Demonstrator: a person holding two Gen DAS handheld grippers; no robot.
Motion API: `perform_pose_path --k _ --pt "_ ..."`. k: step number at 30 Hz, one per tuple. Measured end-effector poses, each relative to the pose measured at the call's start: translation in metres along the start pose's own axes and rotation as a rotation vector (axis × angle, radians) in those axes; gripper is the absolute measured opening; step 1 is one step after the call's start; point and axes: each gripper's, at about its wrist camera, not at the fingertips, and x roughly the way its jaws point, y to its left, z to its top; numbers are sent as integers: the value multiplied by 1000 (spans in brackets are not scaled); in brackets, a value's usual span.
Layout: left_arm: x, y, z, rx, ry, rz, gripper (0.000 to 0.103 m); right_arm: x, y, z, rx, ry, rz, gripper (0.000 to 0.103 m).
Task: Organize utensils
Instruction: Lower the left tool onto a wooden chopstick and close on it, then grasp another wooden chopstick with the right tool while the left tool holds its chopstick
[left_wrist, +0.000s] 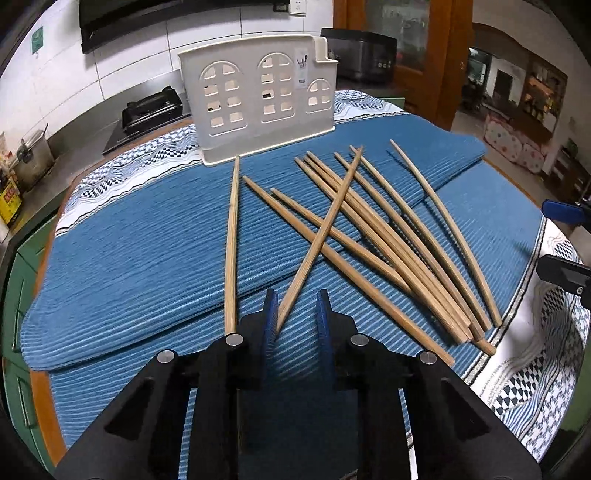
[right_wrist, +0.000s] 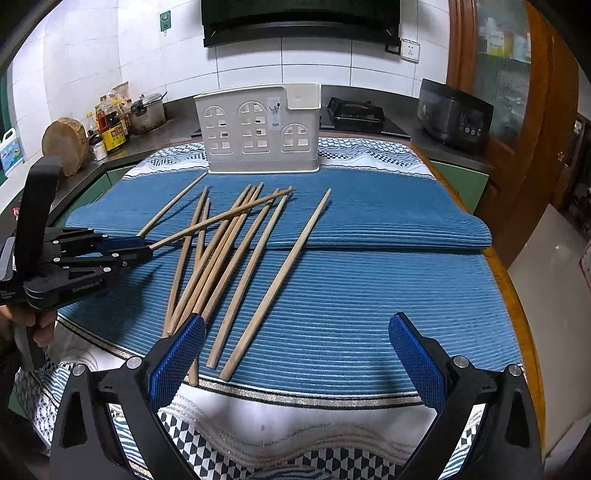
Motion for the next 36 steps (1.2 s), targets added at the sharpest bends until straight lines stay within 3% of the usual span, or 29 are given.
perform_pose_path --k 14,16,20,26,27,29,36 --pt "10 -5 0 59 21 -3 21 9 4 3 -1 20 0 97" --pt "12 -9 -1 71 25 -5 12 10 3 3 2 23 0 97" --pt "12 -14 -2 82 25 0 6 12 1 3 9 23 0 96" --pt "5 -16 -3 52 20 -6 6 17 -4 2 40 31 18 94" --pt "3 -16 -4 42 17 -10 6 18 -5 1 50 34 24 93" --pt "-3 -16 -4 23 6 -10 6 20 -6 0 69 40 44 73" --pt "-16 -13 -5 -25 -25 -33 4 39 -11 -2 170 95 123 50"
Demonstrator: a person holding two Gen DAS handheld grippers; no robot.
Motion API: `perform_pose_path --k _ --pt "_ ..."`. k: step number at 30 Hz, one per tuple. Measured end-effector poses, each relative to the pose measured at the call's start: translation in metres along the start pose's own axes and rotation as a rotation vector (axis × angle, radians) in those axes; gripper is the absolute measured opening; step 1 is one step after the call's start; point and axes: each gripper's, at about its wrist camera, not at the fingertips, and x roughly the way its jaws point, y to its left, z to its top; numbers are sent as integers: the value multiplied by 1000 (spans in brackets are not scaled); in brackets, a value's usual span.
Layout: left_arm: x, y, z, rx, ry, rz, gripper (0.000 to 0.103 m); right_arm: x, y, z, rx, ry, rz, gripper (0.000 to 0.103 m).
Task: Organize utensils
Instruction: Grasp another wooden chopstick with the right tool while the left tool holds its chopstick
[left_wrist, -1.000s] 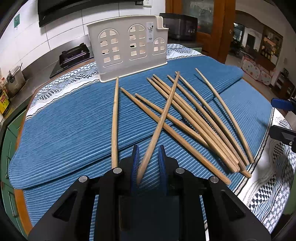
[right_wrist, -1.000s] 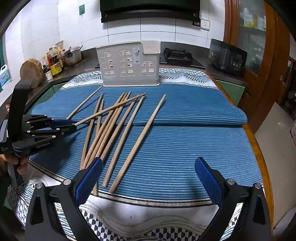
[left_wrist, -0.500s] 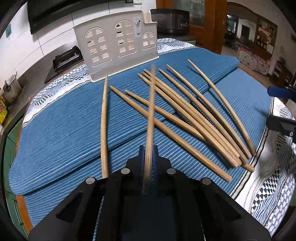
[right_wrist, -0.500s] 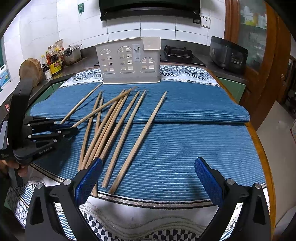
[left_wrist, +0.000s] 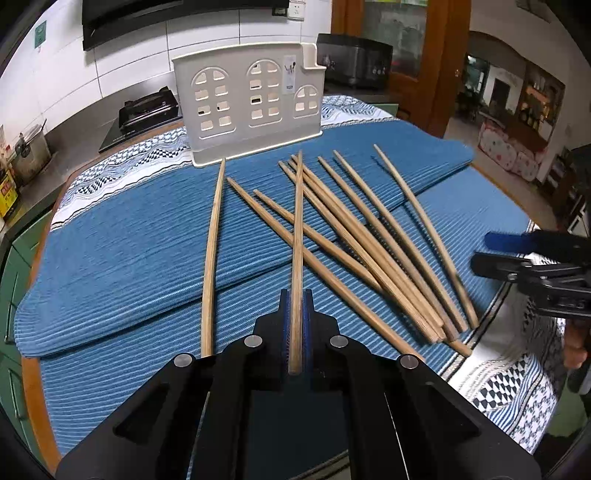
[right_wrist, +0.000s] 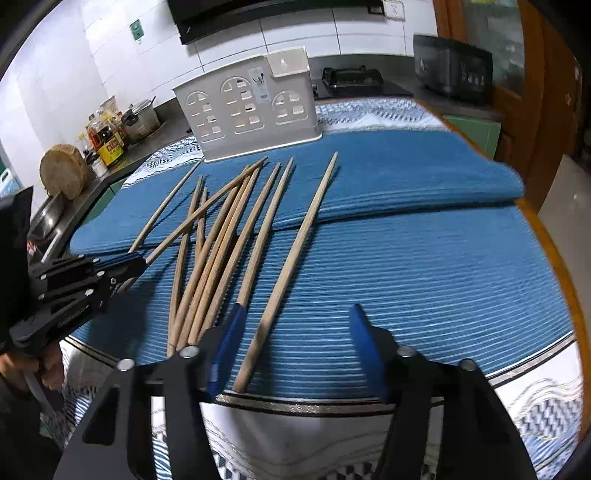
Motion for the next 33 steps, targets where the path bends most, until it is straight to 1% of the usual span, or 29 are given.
perform_pose_path --k 2,5,9,11,13,14,16,17,18,20,22,24,27,29,33 --pt "0 0 -1 -5 -3 3 4 7 -1 -2 31 22 13 42" --pt "2 4 -2 -20 0 -5 4 14 1 -2 53 39 31 37" --pt "5 7 -3 -32 4 -14 4 18 7 -1 43 36 -6 32" --pt "4 7 -2 -33 0 -18 4 19 9 0 48 38 -4 26" --pt "3 7 -1 -36 -5 -21 4 21 12 0 46 45 -19 24" --pt "3 6 -1 -35 -7 -23 4 21 16 0 31 43 -30 21" --pt "2 5 -1 -35 -11 -22 4 23 23 -1 9 46 -56 19" --pt "2 5 -1 -36 -11 -21 4 23 24 -2 1 42 -75 16" --pt "1 5 -1 -38 -12 -20 4 24 26 -2 -10 40 -98 14" --pt "0 5 -1 -42 -17 -16 4 25 27 -2 -19 37 -112 12" --pt "-3 5 0 -47 -24 -17 4 24 25 -4 -16 28 -113 11" --pt "-6 5 0 -54 -34 -19 4 20 22 -5 -12 16 -119 7" --pt "-12 6 2 -57 -48 -16 4 8 21 -5 -18 -12 -115 7" --pt "-15 6 3 -61 -57 -14 4 -3 20 -4 -40 -43 -135 7" --pt "-25 6 8 -67 -79 -6 4 -26 19 1 -66 -106 -135 7"
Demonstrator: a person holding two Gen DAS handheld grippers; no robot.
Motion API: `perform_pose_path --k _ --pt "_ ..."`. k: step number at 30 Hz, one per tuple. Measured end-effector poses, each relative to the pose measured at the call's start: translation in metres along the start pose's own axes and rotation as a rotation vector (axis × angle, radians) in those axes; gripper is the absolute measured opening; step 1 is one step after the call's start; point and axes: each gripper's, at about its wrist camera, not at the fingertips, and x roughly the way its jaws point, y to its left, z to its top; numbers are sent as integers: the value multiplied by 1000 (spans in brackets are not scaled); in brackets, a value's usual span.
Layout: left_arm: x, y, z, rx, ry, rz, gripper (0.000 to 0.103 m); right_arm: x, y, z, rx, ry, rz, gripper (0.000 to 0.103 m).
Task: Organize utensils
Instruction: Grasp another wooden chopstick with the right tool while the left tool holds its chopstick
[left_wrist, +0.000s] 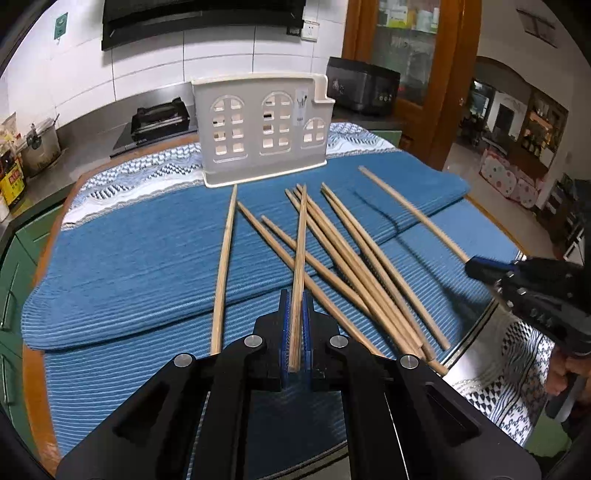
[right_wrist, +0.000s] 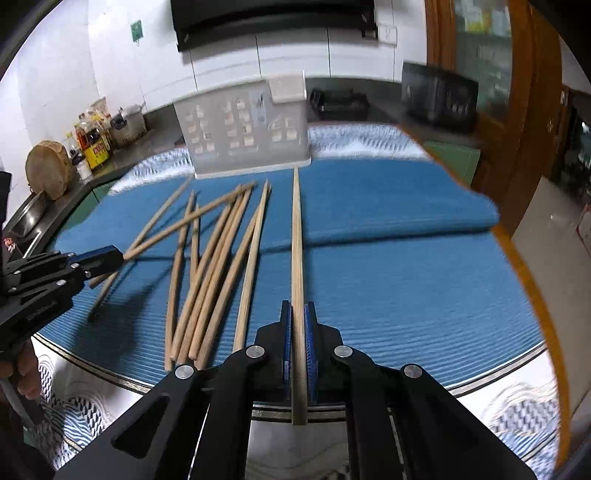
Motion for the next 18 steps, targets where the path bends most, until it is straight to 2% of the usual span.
perform_pose_path --k 6,12,18 --pt "-16 1 11 -9 -34 5 4 -28 1 15 -103 -54 8 7" --pt "-26 4 21 -20 -58 24 4 -27 -4 12 -185 -1 35 7" --pt "-16 -3 12 -5 -18 23 4 -13 -14 -9 -142 48 60 7"
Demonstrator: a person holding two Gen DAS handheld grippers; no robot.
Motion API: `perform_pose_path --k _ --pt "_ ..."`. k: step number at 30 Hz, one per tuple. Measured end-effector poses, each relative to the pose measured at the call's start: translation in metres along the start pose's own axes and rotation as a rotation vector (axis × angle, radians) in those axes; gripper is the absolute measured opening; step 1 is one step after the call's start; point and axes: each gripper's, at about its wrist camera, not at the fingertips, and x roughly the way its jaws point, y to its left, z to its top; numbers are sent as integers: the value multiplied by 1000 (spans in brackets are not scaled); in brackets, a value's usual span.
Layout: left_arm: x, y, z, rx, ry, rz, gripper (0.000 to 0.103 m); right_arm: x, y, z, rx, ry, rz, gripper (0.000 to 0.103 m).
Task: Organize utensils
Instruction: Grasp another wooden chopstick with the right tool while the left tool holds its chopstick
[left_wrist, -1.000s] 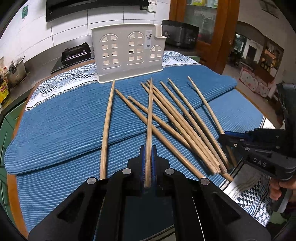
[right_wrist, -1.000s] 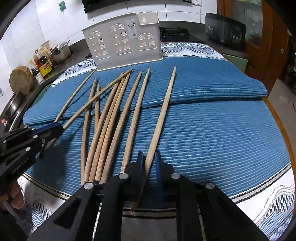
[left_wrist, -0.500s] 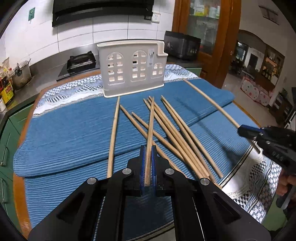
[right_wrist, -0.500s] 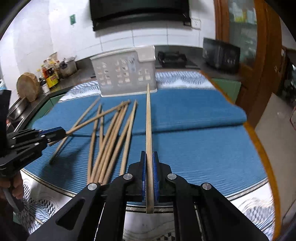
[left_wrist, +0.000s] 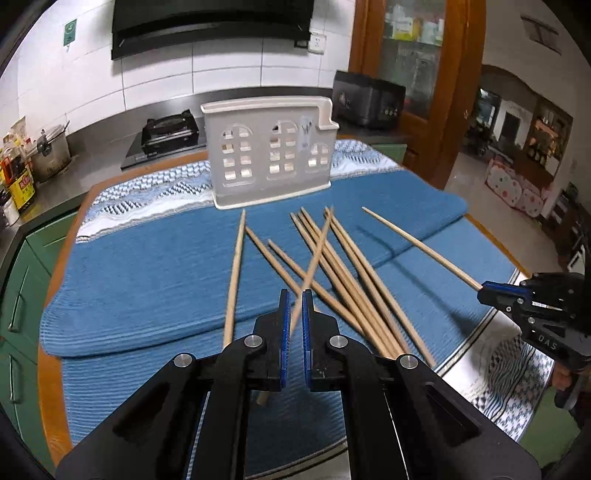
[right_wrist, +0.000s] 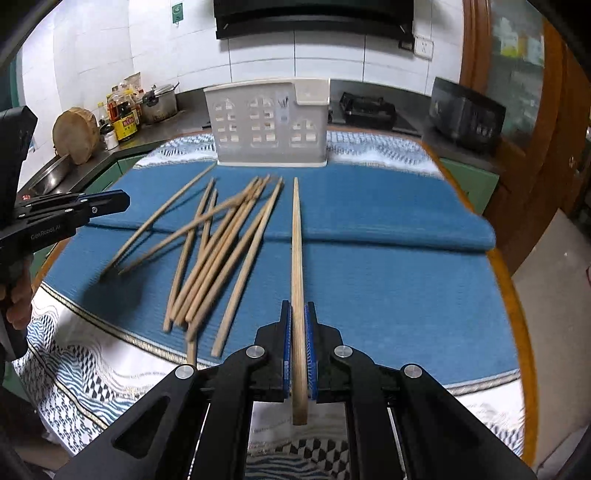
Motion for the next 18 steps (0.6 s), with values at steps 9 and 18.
perform_pose_path --k 9,18 --pt "32 3 -26 56 111 43 9 23 -1 -22 42 59 28 7" --pt "52 9 -39 63 159 52 24 30 -1 -31 49 83 31 7"
